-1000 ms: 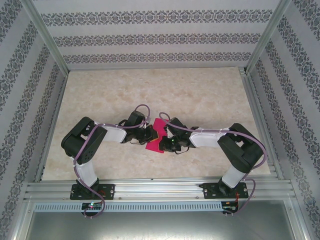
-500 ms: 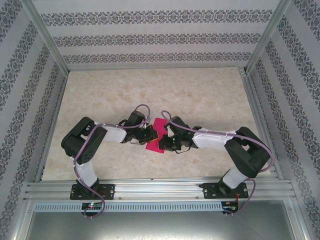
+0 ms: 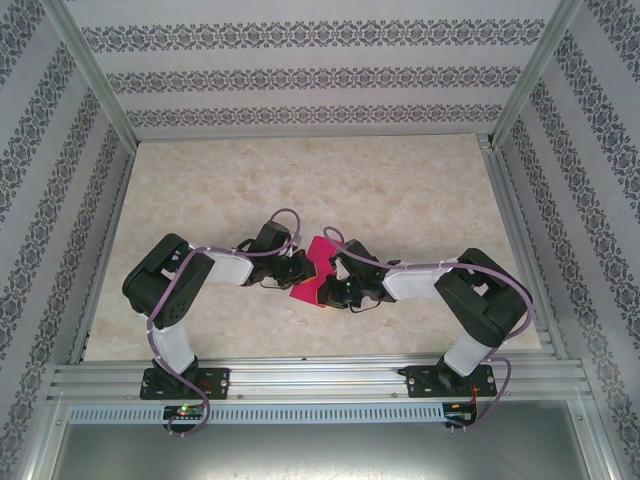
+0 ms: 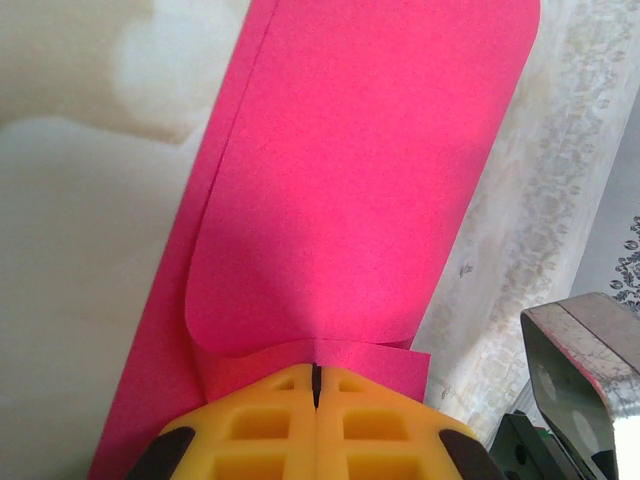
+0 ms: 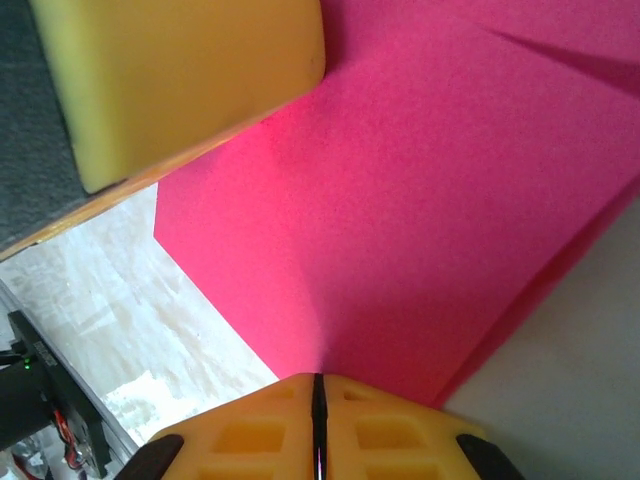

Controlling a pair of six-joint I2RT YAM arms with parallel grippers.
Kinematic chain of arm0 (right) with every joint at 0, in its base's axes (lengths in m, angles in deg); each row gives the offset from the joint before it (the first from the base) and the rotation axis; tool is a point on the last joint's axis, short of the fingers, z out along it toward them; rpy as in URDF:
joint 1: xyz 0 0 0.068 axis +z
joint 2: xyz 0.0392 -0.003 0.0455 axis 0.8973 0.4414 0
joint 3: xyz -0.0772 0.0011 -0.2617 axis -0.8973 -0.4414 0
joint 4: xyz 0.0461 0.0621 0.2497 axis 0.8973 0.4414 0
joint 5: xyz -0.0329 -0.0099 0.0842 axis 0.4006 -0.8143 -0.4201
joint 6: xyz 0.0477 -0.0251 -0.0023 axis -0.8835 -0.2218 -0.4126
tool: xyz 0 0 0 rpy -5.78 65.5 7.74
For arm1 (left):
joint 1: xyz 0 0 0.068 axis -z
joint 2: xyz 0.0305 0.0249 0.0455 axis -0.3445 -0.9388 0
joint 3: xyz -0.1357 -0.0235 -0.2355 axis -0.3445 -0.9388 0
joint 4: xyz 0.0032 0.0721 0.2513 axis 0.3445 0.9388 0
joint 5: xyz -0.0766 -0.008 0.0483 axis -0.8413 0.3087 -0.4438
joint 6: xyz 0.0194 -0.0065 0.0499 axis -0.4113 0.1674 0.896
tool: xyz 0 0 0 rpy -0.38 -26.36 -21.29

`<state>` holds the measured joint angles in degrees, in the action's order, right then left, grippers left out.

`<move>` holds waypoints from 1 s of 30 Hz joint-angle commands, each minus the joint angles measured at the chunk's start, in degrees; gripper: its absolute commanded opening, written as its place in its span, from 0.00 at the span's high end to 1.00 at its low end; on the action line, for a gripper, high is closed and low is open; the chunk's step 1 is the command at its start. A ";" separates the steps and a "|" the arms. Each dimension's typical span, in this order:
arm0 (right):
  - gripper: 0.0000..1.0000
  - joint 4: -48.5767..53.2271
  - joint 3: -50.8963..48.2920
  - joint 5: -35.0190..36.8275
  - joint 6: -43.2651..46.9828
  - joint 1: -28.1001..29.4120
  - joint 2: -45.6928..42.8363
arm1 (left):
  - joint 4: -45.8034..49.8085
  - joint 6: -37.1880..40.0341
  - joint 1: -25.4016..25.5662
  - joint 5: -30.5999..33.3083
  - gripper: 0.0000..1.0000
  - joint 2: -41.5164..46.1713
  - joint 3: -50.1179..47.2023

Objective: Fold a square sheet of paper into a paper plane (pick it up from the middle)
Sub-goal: Fold the triangle a second time at the center of the table.

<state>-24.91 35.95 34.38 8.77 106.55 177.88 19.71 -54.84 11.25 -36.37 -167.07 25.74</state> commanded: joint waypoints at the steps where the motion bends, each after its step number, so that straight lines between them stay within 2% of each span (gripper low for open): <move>1: 0.90 1.46 -1.82 0.58 -1.38 0.49 1.21 | 5.33 1.28 0.77 2.24 1.00 -0.82 -0.60; 6: 0.90 6.22 -0.36 2.53 0.51 0.94 -2.91 | 5.33 1.10 0.77 2.48 1.00 -0.43 -0.93; 15: 0.91 5.39 -5.02 2.30 0.43 0.51 -0.34 | 4.80 1.14 0.79 1.74 1.00 -0.97 -0.84; 20: 0.91 5.39 -5.04 2.20 0.35 0.28 -4.68 | 3.92 0.39 0.77 1.82 1.00 -0.55 -1.43; 24: 0.91 11.31 -1.57 2.72 2.92 -1.29 -8.68 | 1.54 -2.87 1.24 3.46 1.00 0.47 -3.27; 30: 0.90 7.81 1.73 1.75 -0.12 -1.22 -10.02 | -1.43 -6.02 2.26 5.50 1.00 1.27 -4.70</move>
<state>-16.61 35.36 36.06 10.06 105.17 168.24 16.15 -58.53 12.30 -34.05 -165.91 23.05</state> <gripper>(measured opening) 0.095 0.063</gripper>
